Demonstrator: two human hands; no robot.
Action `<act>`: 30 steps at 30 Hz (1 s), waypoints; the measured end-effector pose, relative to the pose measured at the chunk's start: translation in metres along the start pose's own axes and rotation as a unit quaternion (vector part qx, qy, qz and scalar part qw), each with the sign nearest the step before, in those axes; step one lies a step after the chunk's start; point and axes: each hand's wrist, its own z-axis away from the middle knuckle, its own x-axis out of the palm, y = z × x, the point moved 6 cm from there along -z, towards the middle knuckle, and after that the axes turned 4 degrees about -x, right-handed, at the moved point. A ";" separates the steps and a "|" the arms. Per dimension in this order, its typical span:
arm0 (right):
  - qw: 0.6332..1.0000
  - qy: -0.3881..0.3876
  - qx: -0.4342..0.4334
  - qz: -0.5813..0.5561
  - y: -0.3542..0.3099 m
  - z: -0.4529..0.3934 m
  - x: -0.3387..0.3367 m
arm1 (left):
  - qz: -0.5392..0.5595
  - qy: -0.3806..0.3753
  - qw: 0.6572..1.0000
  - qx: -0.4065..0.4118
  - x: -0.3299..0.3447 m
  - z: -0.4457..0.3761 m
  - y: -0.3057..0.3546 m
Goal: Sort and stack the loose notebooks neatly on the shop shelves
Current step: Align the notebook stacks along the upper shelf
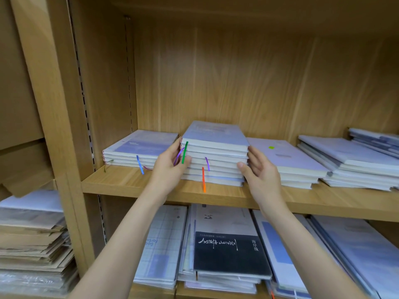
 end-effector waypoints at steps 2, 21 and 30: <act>1.000 0.013 -0.012 0.019 0.000 0.000 -0.001 | 0.006 0.009 1.000 0.005 -0.001 0.001 0.000; 0.999 -0.016 -0.016 -0.036 0.001 0.001 0.005 | -0.125 0.006 0.992 -0.008 0.001 0.001 -0.002; 0.989 -0.068 -0.033 0.130 0.005 0.006 0.010 | -0.102 -0.023 0.991 -0.086 -0.002 0.010 -0.007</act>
